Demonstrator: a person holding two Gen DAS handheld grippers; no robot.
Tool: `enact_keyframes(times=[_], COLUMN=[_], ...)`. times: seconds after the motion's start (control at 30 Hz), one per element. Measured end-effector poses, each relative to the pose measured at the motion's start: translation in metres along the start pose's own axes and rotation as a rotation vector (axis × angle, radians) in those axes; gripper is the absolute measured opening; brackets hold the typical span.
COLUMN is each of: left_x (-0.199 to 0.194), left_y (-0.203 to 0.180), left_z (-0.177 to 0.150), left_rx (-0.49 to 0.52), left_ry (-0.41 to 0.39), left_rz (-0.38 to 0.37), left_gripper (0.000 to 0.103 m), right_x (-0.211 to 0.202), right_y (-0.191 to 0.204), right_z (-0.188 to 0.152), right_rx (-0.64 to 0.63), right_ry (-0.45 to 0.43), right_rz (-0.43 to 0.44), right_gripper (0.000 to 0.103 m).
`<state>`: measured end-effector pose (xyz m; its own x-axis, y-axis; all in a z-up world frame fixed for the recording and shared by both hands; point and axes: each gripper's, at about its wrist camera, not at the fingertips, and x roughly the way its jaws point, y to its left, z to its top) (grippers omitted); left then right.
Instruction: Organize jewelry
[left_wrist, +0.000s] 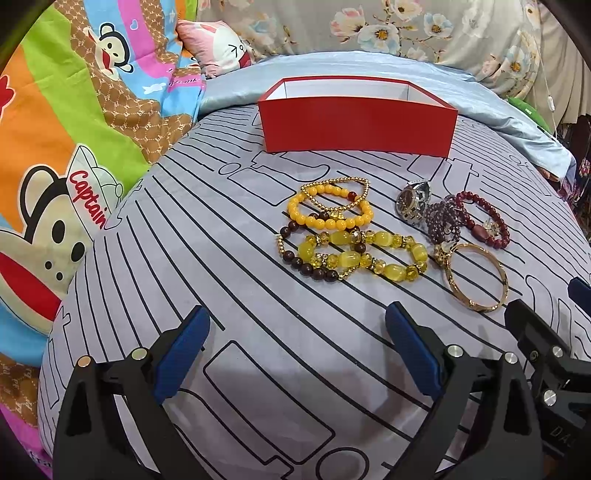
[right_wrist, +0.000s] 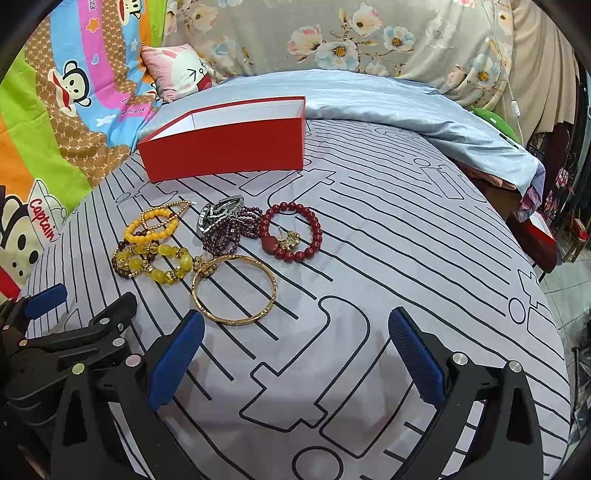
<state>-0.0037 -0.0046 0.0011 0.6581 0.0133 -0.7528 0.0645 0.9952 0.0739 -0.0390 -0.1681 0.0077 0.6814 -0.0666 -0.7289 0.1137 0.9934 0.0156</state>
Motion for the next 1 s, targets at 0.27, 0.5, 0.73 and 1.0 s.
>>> enact_keyframes(times=[0.27, 0.5, 0.73, 1.0], left_x=[-0.0010, -0.0065, -0.0057, -0.0041], left_y=[-0.0007, -0.0018, 0.0006, 0.0026], left_z=[0.0011, 0.0010, 0.0014, 0.0016], left_rx=[0.004, 0.010, -0.002, -0.004], left_ry=[-0.008, -0.035, -0.032, -0.026], left_rz=[-0.008, 0.002, 0.002, -0.009], left_gripper=[0.089, 0.086, 0.086, 0.086], right_x=[-0.0010, -0.0022, -0.0011, -0.0004], right_y=[-0.0005, -0.0025, -0.0014, -0.0007], right_z=[0.0008, 0.0020, 0.0012, 0.0012], right_rx=[0.003, 0.011, 0.001, 0.000], right_ry=[-0.002, -0.003, 0.000, 0.001], right_rz=[0.002, 0.005, 0.002, 0.002], right_gripper=[0.096, 0.096, 0.096, 0.096])
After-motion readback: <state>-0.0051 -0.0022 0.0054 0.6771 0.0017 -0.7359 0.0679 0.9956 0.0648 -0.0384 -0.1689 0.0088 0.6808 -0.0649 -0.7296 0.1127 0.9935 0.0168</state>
